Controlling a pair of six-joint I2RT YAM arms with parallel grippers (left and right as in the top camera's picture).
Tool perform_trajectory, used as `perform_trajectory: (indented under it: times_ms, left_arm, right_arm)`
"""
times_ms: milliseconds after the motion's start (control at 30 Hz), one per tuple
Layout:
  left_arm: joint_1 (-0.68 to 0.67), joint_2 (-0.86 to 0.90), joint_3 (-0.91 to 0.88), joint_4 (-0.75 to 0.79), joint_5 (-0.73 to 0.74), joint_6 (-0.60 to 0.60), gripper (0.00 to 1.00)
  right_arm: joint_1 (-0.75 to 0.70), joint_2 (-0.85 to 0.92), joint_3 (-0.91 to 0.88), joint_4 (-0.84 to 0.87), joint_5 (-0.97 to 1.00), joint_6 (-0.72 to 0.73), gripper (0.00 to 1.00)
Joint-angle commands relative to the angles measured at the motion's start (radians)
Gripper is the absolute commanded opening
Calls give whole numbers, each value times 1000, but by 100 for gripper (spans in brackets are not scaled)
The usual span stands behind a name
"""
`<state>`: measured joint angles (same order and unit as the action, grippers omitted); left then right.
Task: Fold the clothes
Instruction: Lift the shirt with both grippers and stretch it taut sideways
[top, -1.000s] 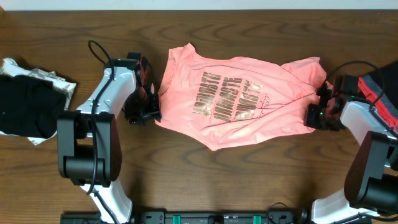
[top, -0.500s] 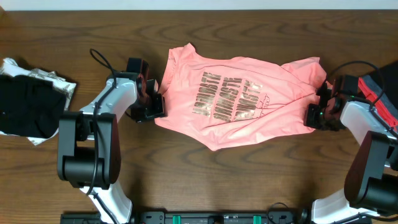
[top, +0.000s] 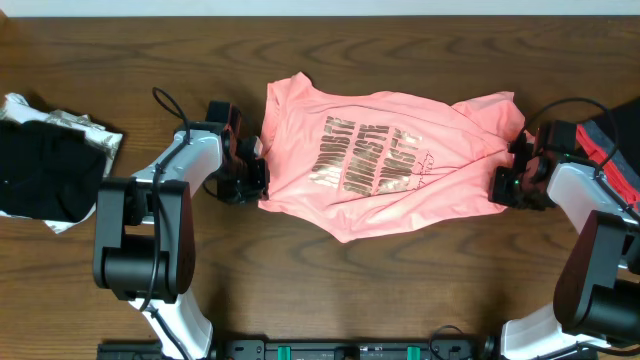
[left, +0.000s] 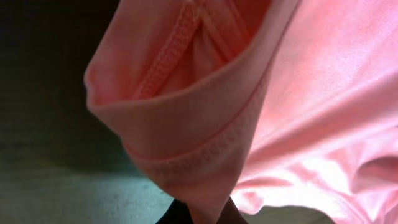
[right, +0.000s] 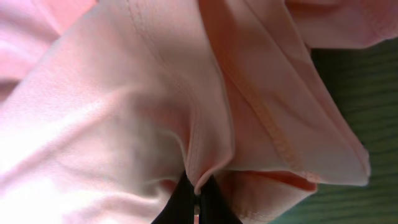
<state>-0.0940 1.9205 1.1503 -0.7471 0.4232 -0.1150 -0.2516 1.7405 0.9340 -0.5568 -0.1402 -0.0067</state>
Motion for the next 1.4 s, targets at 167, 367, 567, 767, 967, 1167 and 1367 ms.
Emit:
perform_trajectory:
  times_ms: [167, 367, 567, 767, 967, 1167, 1367]
  left_arm:
    - [56, -297, 95, -27, 11, 31, 6]
    - [128, -509, 159, 15, 11, 19, 6]
    - [216, -623, 159, 29, 11, 3, 6]
    - [292, -654, 159, 21, 19, -53, 6]
    - [301, -655, 159, 19, 115, -56, 6]
    - [300, -655, 159, 15, 235, -63, 7]
    - [300, -657, 159, -23, 333, -62, 6]
  right_arm:
    - [-3, -136, 142, -51, -141, 21, 1]
    - [-4, -327, 253, -60, -106, 1, 1]
    - [-17, -453, 296, -61, 3, 2, 1]
    - [-51, -517, 301, -69, 2, 2, 1]
    - [-59, -543, 304, -83, 1, 2, 1]
    - [-59, -571, 343, -90, -26, 2, 1]
    - [-59, -578, 422, -175, -60, 3, 1]
